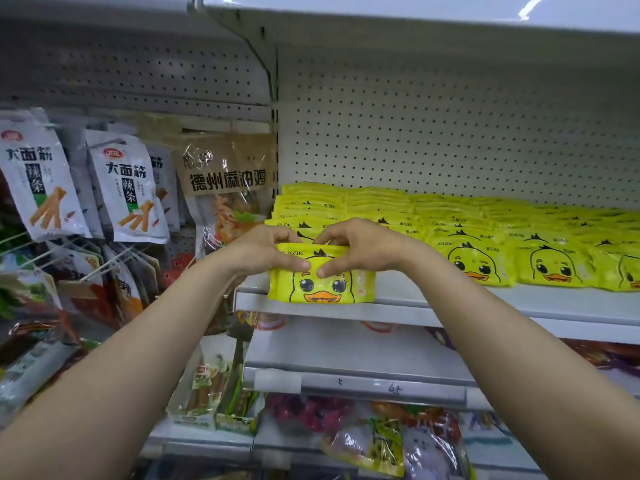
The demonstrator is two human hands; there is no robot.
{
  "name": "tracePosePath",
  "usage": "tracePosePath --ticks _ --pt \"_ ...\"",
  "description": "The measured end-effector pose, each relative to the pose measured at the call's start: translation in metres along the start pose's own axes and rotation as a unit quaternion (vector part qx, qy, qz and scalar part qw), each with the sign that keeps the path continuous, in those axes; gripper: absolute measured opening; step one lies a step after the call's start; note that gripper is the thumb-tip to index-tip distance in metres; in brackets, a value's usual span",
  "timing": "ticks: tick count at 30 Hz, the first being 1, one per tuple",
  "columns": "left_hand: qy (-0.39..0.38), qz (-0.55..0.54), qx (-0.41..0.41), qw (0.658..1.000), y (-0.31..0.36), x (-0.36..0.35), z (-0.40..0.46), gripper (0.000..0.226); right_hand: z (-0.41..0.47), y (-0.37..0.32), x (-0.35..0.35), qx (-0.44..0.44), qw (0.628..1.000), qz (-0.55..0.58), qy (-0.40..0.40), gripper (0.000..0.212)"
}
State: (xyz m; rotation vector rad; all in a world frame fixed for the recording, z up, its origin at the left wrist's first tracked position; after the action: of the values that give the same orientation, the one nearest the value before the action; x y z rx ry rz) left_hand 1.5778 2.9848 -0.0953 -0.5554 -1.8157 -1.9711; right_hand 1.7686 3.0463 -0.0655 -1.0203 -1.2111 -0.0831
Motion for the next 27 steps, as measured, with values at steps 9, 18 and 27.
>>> tracePosePath --ticks 9,18,27 --pt "0.237 0.285 -0.048 0.927 -0.001 -0.050 0.024 0.026 -0.022 0.058 0.054 -0.063 0.987 -0.122 0.084 0.068" --pt "0.286 0.439 0.004 0.852 -0.029 -0.083 0.025 0.060 -0.006 0.105 0.063 -0.114 0.986 -0.070 0.102 0.068" --pt "0.300 0.430 -0.002 0.851 -0.033 -0.090 0.036 0.056 0.012 0.115 0.063 -0.086 0.988 -0.070 0.109 0.060"
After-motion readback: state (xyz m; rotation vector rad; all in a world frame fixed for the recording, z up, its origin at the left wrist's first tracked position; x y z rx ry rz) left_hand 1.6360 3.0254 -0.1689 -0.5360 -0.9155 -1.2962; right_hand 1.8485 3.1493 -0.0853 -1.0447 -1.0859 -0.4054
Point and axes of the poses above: each hand's wrist, its own z-axis towards the middle knuckle, its own x-axis out of the back of the hand, y = z × x, the point moved 2 cm from there along z, towards the middle knuckle, and after that the axes turned 7 degrees about z, right-handed, at the moved point
